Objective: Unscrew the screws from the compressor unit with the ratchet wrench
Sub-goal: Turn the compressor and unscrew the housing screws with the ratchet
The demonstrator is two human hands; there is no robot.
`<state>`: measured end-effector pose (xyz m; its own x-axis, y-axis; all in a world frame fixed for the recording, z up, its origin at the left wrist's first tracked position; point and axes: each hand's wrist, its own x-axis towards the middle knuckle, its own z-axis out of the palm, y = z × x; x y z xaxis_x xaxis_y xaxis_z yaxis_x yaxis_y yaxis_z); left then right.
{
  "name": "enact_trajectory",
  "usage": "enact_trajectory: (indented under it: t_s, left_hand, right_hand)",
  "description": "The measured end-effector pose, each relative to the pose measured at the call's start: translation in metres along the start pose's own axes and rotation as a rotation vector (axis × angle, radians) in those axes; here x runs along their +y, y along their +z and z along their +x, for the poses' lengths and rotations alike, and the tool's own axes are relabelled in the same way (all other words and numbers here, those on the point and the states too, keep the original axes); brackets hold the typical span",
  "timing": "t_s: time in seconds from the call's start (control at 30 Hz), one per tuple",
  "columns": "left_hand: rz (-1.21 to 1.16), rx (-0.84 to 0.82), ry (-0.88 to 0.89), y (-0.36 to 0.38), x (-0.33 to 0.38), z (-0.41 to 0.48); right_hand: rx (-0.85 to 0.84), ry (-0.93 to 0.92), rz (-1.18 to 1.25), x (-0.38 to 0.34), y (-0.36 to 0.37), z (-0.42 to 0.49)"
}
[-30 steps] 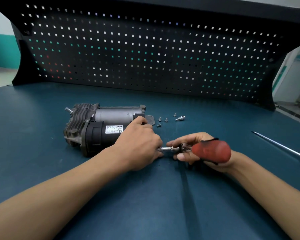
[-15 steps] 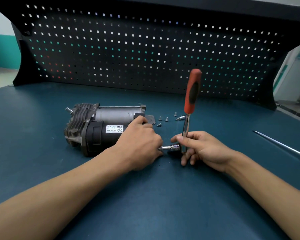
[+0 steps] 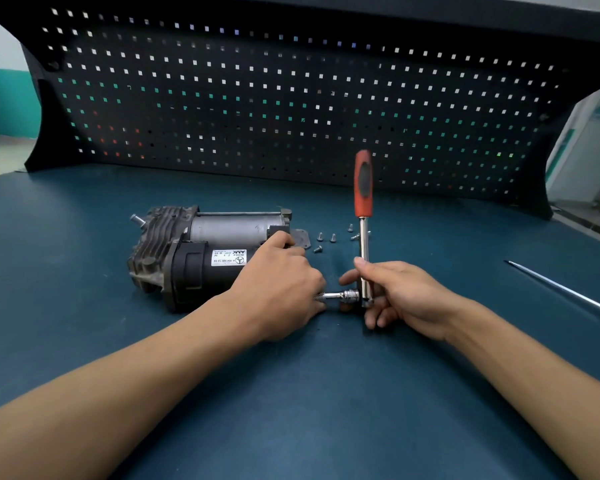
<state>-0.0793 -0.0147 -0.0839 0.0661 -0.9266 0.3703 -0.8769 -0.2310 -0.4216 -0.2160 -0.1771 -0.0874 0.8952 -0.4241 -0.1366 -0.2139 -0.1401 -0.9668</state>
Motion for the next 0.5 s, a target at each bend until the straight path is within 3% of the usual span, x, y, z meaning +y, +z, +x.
enact_trajectory:
  t_s: [0.3,0.5]
  left_hand:
    - [0.006,0.007,0.006,0.001,0.000,-0.001]
    - [-0.008,0.027,0.045,-0.001,-0.004,-0.003]
  right_hand:
    - [-0.088,0.020,0.077,-0.002,-0.010,-0.002]
    - [-0.053,-0.018,0.086,0.001,-0.009,-0.002]
